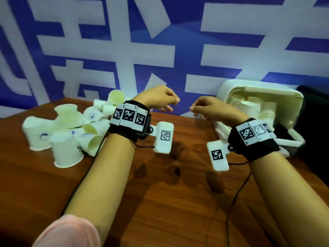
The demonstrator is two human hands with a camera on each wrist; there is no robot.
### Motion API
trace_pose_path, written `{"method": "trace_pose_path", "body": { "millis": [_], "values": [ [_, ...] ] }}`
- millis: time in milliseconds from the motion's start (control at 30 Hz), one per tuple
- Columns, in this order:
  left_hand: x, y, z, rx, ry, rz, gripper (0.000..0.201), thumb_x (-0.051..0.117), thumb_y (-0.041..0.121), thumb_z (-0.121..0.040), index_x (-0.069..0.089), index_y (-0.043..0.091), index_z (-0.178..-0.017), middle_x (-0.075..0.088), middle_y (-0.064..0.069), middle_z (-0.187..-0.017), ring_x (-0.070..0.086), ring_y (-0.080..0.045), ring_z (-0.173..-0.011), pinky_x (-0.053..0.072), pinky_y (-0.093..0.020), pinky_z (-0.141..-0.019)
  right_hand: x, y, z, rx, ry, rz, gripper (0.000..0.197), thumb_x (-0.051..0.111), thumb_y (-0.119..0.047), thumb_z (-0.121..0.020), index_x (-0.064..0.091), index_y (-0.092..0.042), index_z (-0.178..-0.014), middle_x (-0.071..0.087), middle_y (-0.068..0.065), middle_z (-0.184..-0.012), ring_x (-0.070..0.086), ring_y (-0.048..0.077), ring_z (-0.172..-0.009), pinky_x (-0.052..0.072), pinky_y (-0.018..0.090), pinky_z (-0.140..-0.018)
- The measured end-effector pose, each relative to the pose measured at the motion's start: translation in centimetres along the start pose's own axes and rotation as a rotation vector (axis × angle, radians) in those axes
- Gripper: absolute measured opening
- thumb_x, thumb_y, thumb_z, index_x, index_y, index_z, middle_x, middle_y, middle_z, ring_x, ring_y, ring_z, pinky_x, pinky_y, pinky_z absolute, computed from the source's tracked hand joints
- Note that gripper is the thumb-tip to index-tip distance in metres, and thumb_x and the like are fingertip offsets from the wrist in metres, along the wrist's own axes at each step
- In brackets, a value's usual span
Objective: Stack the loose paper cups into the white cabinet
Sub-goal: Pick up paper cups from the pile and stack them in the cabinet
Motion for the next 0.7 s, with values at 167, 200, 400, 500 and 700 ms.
{"method": "trace_pose_path", "body": {
  "millis": [167, 200, 400, 500, 700],
  "values": [
    [-6.3, -5.3, 3.9, -0.143, 0.12, -0.084, 0.03, 0.055, 0.033, -0.096, 0.065, 0.011, -0.113, 0.065, -0.004, -0.112, 0.065, -0.019, -0.102, 0.053, -0.035, -0.092, 6.5, -6.1, -2.6, -0.048, -0.188, 0.027, 0.023, 0.056, -0.029, -0.097, 0.06, -0.01, -0.109, 0.063, -0.001, -0.088, 0.057, 0.01, -0.067, 0.047, 0.022, -0.062],
    [-7.5, -6.5, 4.7, -0.178, 0.14, -0.128, 0.031, 0.055, 0.036, -0.094, 0.065, 0.014, -0.113, 0.066, -0.004, -0.112, 0.065, -0.019, -0.102, 0.052, -0.037, -0.093, 7.9, -7.3, -3.1, -0.049, -0.22, 0.02, 0.022, 0.056, -0.028, -0.097, 0.059, -0.01, -0.11, 0.062, -0.001, -0.087, 0.057, 0.01, -0.067, 0.046, 0.023, -0.063],
    [-11.3, -11.9, 9.3, -0.345, 0.112, -0.479, 0.04, 0.052, 0.045, -0.094, 0.062, 0.015, -0.119, 0.061, -0.003, -0.109, 0.056, -0.019, -0.096, 0.044, -0.033, -0.086, 17.0, -11.0, -5.9, -0.031, -0.436, -0.03, 0.015, 0.056, -0.022, -0.097, 0.058, -0.01, -0.106, 0.061, 0.003, -0.093, 0.057, 0.011, -0.072, 0.046, 0.024, -0.067],
    [-11.5, -14.1, 10.5, -0.375, 0.04, -0.516, 0.041, 0.056, 0.046, -0.092, 0.062, 0.017, -0.121, 0.061, -0.003, -0.122, 0.056, -0.019, -0.107, 0.043, -0.034, -0.094, 20.8, -11.8, -6.8, -0.029, -0.52, -0.01, 0.006, 0.054, -0.012, -0.096, 0.058, -0.015, -0.093, 0.061, 0.005, -0.09, 0.057, 0.011, -0.073, 0.046, 0.022, -0.065],
    [-10.2, -16.1, 10.8, -0.373, 0.075, -0.494, 0.049, 0.067, 0.034, -0.087, 0.057, 0.011, -0.128, 0.058, -0.007, -0.128, 0.054, -0.018, -0.108, 0.038, -0.025, -0.082, 25.9, -12.2, -7.6, 0.012, -0.655, 0.021, 0.006, 0.063, -0.017, -0.092, 0.065, -0.012, -0.089, 0.061, 0.003, -0.076, 0.057, 0.014, -0.065, 0.046, 0.028, -0.066]
  ]
}}
Point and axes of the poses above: each hand's wrist, its own z-axis away from the middle knuckle, its own x-axis out of the palm, y = z × x, the point moved 5 cm from there along -z, towards the middle knuckle
